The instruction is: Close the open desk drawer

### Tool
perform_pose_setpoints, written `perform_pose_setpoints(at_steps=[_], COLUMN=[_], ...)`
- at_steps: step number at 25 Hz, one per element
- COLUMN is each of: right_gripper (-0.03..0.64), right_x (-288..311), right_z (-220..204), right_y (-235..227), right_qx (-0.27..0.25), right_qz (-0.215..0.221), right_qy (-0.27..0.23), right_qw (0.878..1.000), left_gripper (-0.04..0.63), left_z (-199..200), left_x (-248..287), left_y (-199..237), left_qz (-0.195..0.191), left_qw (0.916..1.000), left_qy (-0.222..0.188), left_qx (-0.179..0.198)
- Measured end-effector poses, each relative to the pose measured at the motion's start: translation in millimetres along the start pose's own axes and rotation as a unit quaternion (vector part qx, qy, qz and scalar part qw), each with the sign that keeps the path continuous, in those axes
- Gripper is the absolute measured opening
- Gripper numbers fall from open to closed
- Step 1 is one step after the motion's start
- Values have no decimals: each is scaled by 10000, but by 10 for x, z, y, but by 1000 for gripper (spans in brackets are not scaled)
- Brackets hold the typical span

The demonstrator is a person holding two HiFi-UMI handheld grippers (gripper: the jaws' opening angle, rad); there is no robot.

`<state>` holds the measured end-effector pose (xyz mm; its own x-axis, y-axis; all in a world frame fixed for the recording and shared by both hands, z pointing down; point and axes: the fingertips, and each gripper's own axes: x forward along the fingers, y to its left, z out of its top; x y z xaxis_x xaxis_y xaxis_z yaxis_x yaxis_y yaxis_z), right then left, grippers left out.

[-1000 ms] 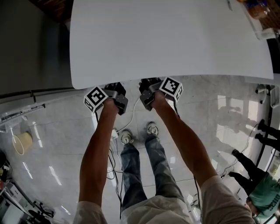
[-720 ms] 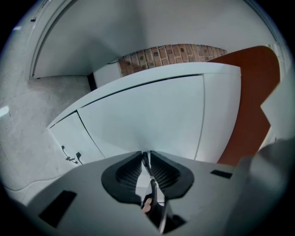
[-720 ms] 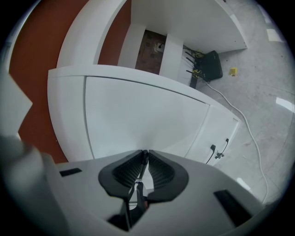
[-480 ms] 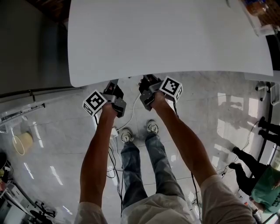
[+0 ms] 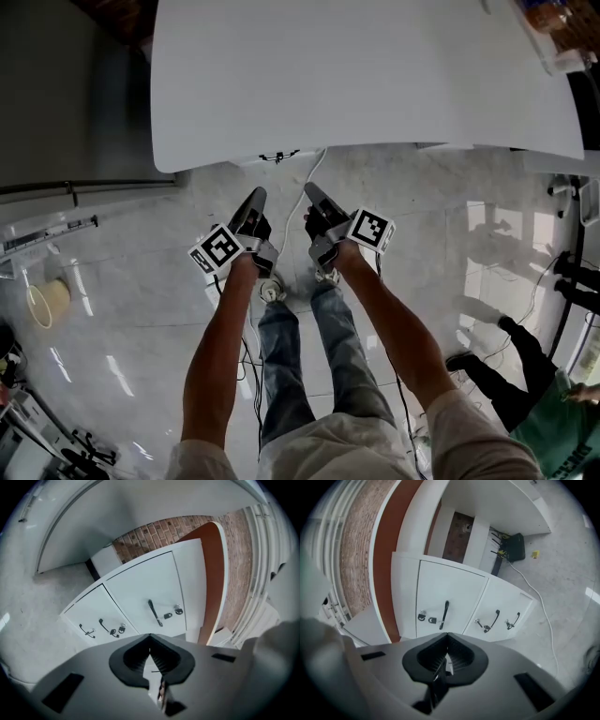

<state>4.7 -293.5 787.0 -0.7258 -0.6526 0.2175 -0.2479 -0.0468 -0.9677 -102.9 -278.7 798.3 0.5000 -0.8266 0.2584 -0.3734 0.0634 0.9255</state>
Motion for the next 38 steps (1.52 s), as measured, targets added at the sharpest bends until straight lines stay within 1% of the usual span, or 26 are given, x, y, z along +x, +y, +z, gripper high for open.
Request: perform_pose_setpoints(at_steps=[2,4,5,7,9,11,12,13,14,15,16,17,18,19,20,21,24,26,28,30,32,35,38], right_gripper=[18,17,17,17,17,17,17,18,17,18,17,17,17,17,17,17,17,17,17,17,17,17,17], right_x=[-83,-188,-239,-309,-362,-425,-463,-504,-546,-589,-634,-681,-727,-769,-808,-846,-976,-1087,-1212,-1303,-1306,-1241,-1328], right_z=[-131,-229,-268,-329,-369,-374,-370,-367,-360,-346,-330,-318,-309,-303,-301,-304,-315,-316,-323,-323,-273,-170,-215], right_y=[55,44,33,80,207,415,518,596,666,757,872,1000,1126,1241,1344,1439,1753,2026,2306,2556,2819,3266,3656], right_qx=[-110,-302,-499,-1094,-1870,-2727,-3128,-3512,-3927,-4398,-4897,-5345,-5662,-5824,-5872,-5867,-5830,-5829,-5818,-5816,-5898,-6120,-6187], right_qz=[88,-43,-165,-321,-410,-521,-583,-651,-732,-829,-927,-1006,-1056,-1080,-1087,-1090,-1079,-1032,-1002,-999,-950,-769,-644], right_qy=[98,185,258,481,759,939,975,994,999,985,958,928,899,866,829,795,670,519,346,192,57,-141,-338], right_qw=[9999,9994,9983,9923,9786,9561,9430,9287,9113,8888,8617,8340,8125,8010,7978,7985,8025,8043,8064,8071,8019,7870,7822], left_gripper=[12,12,12,12,12,12,12,12,12,12,12,12,12,12,12,12,12,12,12,12,12,12,12], left_z=[-109,-186,-213,-250,-249,-217,-209,-212,-219,-223,-221,-216,-208,-197,-182,-167,-106,-60,-18,40,155,381,461], left_x=[-77,-165,-211,-292,-369,-455,-496,-530,-557,-583,-613,-644,-674,-704,-738,-776,-907,-1009,-1119,-1205,-1220,-1227,-1444], left_y=[-38,-83,-117,-212,-335,-489,-568,-646,-727,-815,-918,-1038,-1171,-1304,-1429,-1546,-1889,-2136,-2386,-2632,-2904,-3338,-3652], left_qz=[-61,-53,-55,-68,-12,121,194,259,315,382,460,522,548,541,514,477,377,303,248,208,115,-56,-94], left_qw=[9999,9997,9996,9989,9964,9895,9836,9755,9635,9462,9235,8987,8769,8622,8553,8546,8613,8635,8622,8580,8533,8436,8399], left_qy=[123,160,160,196,277,346,394,465,555,646,714,745,738,707,664,617,481,382,293,220,107,-114,-257], left_qx=[76,166,220,413,805,1400,1746,2137,2600,3149,3740,4290,4717,4988,5112,5135,5045,5020,5052,5128,5212,5369,5421])
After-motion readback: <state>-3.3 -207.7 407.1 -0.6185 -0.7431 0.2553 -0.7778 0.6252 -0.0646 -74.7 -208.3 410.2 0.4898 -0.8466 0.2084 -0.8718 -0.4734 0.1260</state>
